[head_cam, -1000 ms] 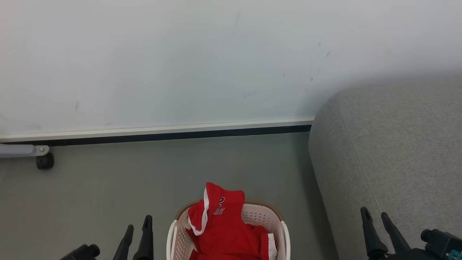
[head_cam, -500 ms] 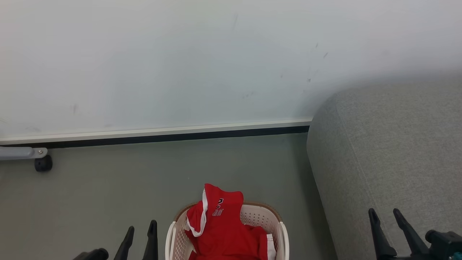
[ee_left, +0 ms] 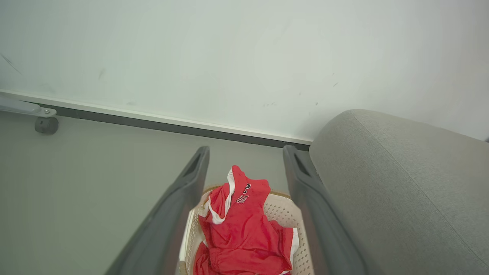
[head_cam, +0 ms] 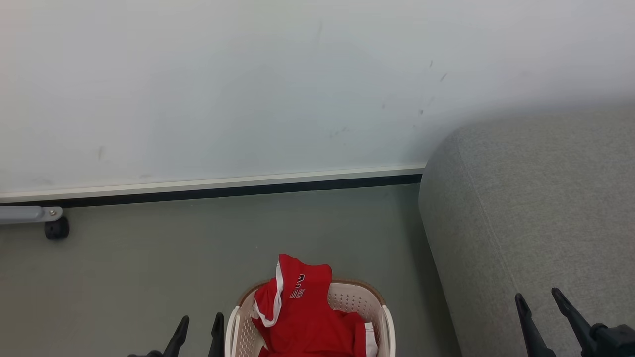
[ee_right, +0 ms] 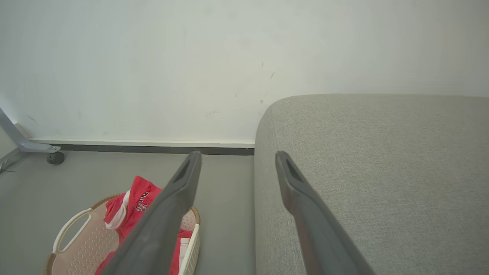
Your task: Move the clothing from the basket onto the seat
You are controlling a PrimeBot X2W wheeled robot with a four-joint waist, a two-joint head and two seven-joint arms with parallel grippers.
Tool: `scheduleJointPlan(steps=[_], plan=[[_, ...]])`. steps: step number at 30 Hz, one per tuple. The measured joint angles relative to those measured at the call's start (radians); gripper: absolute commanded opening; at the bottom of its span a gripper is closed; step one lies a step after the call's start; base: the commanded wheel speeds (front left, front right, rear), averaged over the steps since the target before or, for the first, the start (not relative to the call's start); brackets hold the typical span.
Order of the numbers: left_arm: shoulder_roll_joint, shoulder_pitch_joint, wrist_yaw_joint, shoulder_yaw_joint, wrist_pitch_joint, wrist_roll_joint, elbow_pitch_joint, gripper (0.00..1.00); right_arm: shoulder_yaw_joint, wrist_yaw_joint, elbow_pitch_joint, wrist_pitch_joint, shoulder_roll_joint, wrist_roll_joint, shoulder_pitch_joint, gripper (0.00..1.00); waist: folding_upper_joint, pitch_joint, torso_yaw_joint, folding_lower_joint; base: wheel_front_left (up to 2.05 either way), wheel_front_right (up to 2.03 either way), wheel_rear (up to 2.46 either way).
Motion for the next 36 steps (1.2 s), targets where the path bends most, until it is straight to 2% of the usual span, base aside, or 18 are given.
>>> scheduleJointPlan(steps=[5, 12, 21, 29, 36], plan=[[-0.003, 0.002, 0.000, 0.000, -0.009, 0.064, -0.003, 1.00, -0.003, 0.018, 0.003, -0.010, -0.014, -0.040, 0.018, 1.00, 0.0000, 0.001, -0.003, 0.0000, 0.00, 0.00, 0.00], [-0.005, 0.019, 0.000, 0.018, -0.009, 0.082, -0.005, 1.00, -0.017, 0.049, 0.011, -0.010, -0.015, -0.040, 0.014, 1.00, 0.0000, 0.004, -0.014, 0.0000, 0.00, 0.00, 0.00], [-0.012, 0.019, -0.011, 0.030, -0.009, 0.089, -0.004, 1.00, -0.041, 0.070, 0.023, -0.010, -0.016, -0.041, 0.014, 1.00, -0.0001, 0.006, -0.028, 0.0000, 0.00, 0.00, 0.00], [-0.020, 0.019, -0.020, 0.040, -0.009, 0.096, -0.007, 1.00, -0.054, 0.079, 0.013, -0.010, -0.013, -0.057, 0.013, 1.00, 0.0000, 0.018, -0.039, 0.0000, 0.00, 0.00, 0.00], [-0.028, -0.008, -0.035, 0.030, -0.009, 0.106, -0.021, 1.00, -0.062, 0.079, -0.057, -0.010, 0.003, -0.072, 0.007, 1.00, 0.0000, 0.068, -0.046, 0.0000, 0.00, 0.00, 0.00]])
